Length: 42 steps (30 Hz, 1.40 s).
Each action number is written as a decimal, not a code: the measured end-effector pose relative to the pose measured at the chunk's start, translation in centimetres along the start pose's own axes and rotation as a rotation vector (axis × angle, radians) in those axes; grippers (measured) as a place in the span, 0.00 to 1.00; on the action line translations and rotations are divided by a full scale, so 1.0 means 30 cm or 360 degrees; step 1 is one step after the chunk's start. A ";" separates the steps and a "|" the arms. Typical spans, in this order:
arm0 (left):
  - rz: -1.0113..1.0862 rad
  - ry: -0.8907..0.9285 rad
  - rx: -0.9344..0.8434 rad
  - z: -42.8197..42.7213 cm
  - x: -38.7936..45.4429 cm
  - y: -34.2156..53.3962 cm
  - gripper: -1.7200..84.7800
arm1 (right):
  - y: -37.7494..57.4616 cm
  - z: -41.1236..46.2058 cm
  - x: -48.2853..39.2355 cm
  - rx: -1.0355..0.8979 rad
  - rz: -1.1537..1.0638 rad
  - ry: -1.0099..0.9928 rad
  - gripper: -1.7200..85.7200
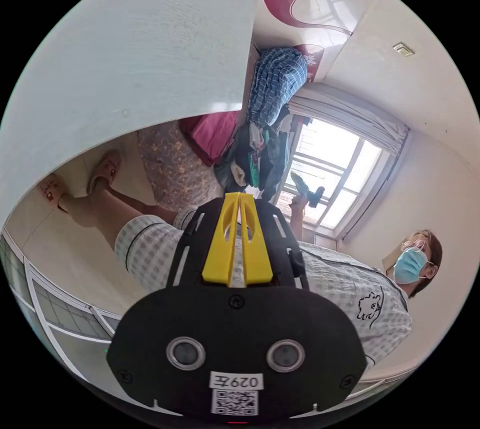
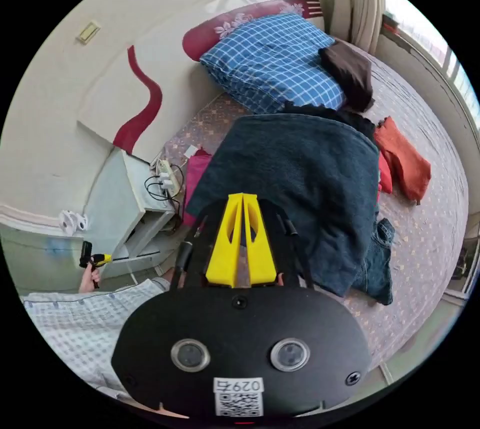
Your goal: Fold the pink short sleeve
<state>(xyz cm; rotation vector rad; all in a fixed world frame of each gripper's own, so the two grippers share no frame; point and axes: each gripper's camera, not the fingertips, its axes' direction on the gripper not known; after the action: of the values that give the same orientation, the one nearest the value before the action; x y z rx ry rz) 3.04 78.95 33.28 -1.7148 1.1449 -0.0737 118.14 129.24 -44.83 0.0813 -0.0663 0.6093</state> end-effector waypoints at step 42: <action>0.0233 0.0076 -0.0116 -1.062 0.147 0.390 0.01 | -0.459 1.561 -2.092 -0.0244 -0.0641 -0.1373 0.03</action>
<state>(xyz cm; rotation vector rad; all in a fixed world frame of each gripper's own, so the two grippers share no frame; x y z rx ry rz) -19.11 53.18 37.40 -1.6948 1.3194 0.0180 72.90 77.82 -4.43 0.1989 -0.9103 0.1292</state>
